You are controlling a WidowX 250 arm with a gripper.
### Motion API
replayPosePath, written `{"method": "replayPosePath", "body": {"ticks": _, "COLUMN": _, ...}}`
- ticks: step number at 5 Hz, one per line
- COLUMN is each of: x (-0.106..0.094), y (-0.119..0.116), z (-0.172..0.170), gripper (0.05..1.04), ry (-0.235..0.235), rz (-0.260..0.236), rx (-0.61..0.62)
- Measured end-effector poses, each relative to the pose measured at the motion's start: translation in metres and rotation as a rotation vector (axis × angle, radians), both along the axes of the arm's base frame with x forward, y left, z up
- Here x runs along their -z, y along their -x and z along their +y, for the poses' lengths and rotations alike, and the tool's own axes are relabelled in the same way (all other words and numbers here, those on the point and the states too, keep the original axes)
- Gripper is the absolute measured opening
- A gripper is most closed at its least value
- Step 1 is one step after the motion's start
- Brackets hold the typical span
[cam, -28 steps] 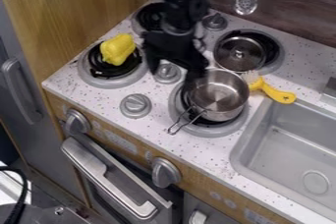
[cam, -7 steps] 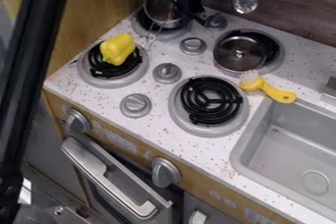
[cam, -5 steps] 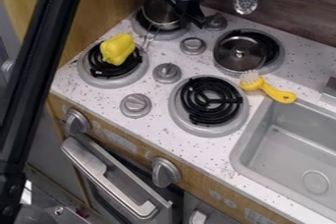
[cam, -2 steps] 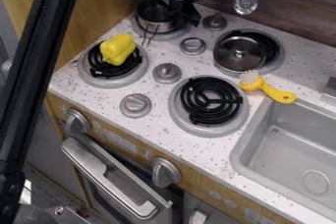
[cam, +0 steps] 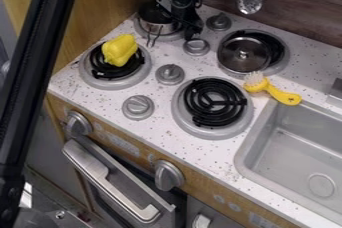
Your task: Move the silver pot to the upper left burner
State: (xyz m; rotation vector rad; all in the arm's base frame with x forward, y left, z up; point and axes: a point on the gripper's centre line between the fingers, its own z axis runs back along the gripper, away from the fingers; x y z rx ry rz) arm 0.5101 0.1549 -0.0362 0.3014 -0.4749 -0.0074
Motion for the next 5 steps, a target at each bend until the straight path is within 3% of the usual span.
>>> {"method": "replayPosePath", "body": {"ticks": 1, "x": -0.033, "y": 0.003, "z": -0.004, "gripper": 0.999, "ry": -0.001, "rz": -0.078, "rx": 0.002}}
{"method": "replayPosePath", "body": {"ticks": 2, "x": -0.053, "y": 0.023, "z": -0.013, "gripper": 0.999, "ry": 0.030, "rz": -0.124, "rx": -0.016}}
{"method": "replayPosePath", "body": {"ticks": 3, "x": -0.066, "y": 0.059, "z": -0.023, "gripper": 0.999, "ry": 0.089, "rz": -0.036, "rx": -0.081}}
{"method": "replayPosePath", "body": {"ticks": 4, "x": -0.065, "y": 0.097, "z": -0.041, "gripper": 0.999, "ry": 0.230, "rz": 0.148, "rx": -0.190}}
{"method": "replayPosePath", "body": {"ticks": 5, "x": -0.071, "y": 0.125, "z": -0.056, "gripper": 0.999, "ry": 0.259, "rz": 0.195, "rx": -0.203}}
